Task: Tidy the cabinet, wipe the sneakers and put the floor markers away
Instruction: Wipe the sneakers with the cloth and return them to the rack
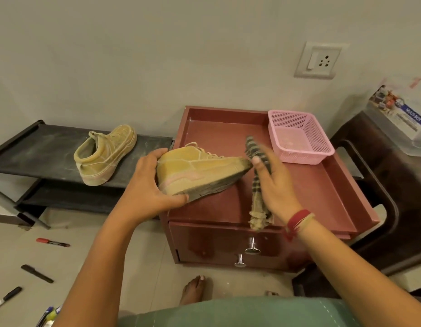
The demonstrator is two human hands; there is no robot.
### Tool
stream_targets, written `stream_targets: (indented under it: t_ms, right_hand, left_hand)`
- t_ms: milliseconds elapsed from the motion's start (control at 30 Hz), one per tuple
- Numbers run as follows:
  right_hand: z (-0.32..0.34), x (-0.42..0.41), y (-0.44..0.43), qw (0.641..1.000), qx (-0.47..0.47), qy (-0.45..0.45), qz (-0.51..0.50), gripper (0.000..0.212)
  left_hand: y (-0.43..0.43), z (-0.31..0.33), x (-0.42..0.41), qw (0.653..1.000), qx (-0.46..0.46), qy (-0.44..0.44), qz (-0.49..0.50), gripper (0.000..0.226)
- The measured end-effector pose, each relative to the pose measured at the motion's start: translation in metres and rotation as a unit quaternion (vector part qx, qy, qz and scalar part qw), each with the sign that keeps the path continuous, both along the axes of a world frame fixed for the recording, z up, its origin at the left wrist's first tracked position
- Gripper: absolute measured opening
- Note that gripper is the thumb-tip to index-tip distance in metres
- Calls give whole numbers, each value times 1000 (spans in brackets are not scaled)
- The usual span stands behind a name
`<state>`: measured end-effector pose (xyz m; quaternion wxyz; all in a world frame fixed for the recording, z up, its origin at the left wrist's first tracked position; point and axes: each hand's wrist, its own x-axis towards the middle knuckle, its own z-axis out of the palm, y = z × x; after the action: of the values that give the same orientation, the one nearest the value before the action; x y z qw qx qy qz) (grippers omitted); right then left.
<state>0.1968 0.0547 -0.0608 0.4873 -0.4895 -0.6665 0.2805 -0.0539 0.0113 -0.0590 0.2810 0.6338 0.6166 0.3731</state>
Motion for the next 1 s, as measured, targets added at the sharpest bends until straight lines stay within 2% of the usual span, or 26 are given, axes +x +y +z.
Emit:
stream_targets:
  t_ms: [133, 267, 400, 533, 667, 733, 833, 933, 1000]
  right_hand:
    - [-21, -29, -17, 979, 21, -172, 110, 39]
    - [-24, -34, -24, 929, 104, -301, 188, 43]
    - [-23, -25, -9, 954, 50, -276, 103, 43]
    - [-25, -29, -21, 932, 78, -310, 172, 45]
    - [-22, -12, 3, 954, 30, -289, 81, 44]
    - [-20, -16, 0, 953, 32, -284, 101, 43]
    - [-25, -20, -13, 932, 63, -312, 171, 44]
    - [-22, -14, 0, 949, 47, -294, 103, 45]
    - [-22, -22, -6, 952, 46, -282, 106, 46]
  left_hand:
    - [2, -1, 3, 999, 0, 42, 18, 114]
    - [2, -4, 0, 997, -4, 69, 27, 115]
    - [3, -6, 3, 996, 8, 74, 40, 111]
    - [2, -5, 4, 994, 33, 95, 41, 113]
    - [2, -3, 6, 993, 28, 104, 51, 109]
    - [2, -2, 8, 992, 34, 110, 50, 110]
    - [1, -2, 11, 991, 49, 111, 47, 110]
    - [3, -2, 14, 991, 51, 106, 59, 106]
    - [4, -2, 14, 992, 48, 104, 61, 106]
